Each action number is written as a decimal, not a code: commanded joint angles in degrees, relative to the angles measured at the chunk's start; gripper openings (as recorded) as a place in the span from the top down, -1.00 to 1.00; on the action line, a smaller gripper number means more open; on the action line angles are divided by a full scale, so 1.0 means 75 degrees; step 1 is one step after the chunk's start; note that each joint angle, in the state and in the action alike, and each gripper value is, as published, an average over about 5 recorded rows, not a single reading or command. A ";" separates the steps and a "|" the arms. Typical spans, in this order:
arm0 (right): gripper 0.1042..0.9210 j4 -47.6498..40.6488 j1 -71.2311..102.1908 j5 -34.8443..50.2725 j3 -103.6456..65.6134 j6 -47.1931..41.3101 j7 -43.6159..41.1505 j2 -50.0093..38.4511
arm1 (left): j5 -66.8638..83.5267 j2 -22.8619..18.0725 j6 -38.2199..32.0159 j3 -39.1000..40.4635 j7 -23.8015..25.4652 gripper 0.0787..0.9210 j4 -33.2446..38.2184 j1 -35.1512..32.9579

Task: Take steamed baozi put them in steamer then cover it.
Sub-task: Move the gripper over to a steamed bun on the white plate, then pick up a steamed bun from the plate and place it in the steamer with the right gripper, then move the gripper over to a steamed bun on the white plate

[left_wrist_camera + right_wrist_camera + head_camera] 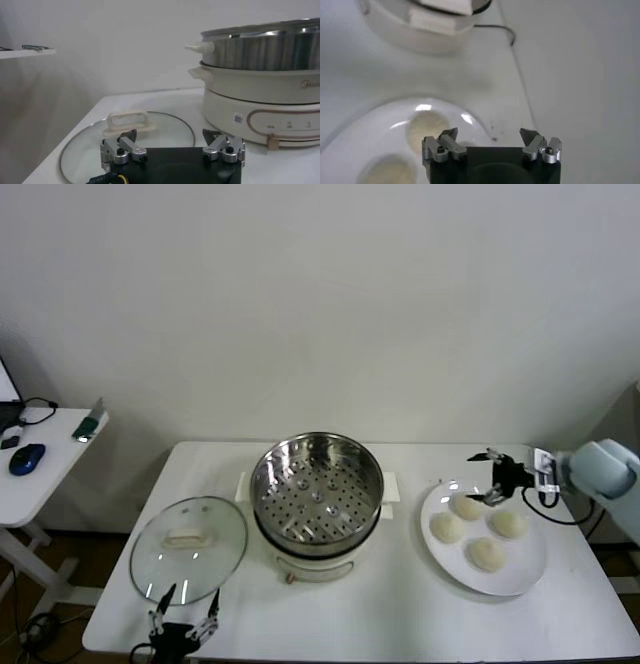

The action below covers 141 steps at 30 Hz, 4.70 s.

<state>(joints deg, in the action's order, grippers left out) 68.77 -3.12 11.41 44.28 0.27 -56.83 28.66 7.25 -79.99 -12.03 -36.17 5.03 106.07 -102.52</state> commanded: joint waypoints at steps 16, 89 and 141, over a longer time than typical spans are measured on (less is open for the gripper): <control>-0.76 -0.3377 -0.1535 -0.0548 0.2630 0.0232 -0.1495 0.2636 | -0.0083 -0.0101 -0.0196 -0.0250 0.0013 -0.77 -0.0180 -0.0009; -0.37 0.2003 -0.5864 -0.1334 0.5189 0.3264 -0.1026 0.5436 | -0.0373 -0.0202 -0.0351 -0.0250 -0.0090 -0.77 -0.0555 0.0227; -0.76 0.0127 -0.7390 0.2962 0.7961 0.1191 -0.0924 0.2625 | -0.0555 -0.0214 -0.0471 -0.0117 -0.0198 -0.77 -0.0778 0.0401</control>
<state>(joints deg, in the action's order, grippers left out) 65.38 -46.76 13.72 90.23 21.61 -61.29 64.85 3.18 -81.60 -15.53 -37.00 3.55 100.21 -99.41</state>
